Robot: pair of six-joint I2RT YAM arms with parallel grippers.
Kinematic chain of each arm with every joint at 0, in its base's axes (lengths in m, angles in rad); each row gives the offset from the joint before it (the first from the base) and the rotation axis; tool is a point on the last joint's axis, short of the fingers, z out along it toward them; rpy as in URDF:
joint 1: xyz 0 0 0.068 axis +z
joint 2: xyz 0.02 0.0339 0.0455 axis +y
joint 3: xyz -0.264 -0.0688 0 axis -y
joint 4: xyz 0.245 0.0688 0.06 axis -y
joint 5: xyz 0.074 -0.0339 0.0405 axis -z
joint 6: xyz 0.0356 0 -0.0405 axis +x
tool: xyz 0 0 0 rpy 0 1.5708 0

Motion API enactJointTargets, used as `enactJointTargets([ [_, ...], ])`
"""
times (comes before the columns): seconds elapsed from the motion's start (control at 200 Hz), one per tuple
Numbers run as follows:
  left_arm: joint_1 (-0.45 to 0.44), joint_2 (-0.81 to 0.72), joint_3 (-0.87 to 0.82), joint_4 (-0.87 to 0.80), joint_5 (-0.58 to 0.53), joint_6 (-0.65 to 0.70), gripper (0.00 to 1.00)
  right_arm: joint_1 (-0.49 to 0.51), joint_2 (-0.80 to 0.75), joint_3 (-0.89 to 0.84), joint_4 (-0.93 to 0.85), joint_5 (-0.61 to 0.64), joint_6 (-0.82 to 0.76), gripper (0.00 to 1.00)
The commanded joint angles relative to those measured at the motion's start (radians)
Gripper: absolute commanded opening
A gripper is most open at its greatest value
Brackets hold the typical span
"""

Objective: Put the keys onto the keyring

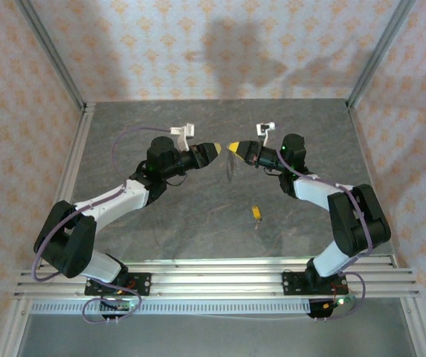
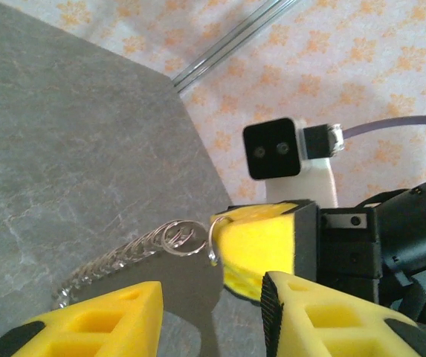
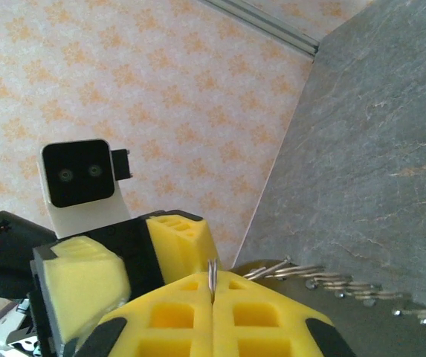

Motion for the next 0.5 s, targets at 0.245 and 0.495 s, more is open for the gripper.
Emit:
enactJointTargets([
  [0.245,0.004,0.032,0.062,0.032,0.005,-0.001,0.41,-0.003,-0.042,0.035,0.017,-0.069,-0.036,0.00],
  [0.495,0.004,0.081,0.094,0.073,0.031,-0.030,0.41,-0.004,-0.055,0.031,0.008,-0.081,-0.043,0.00],
])
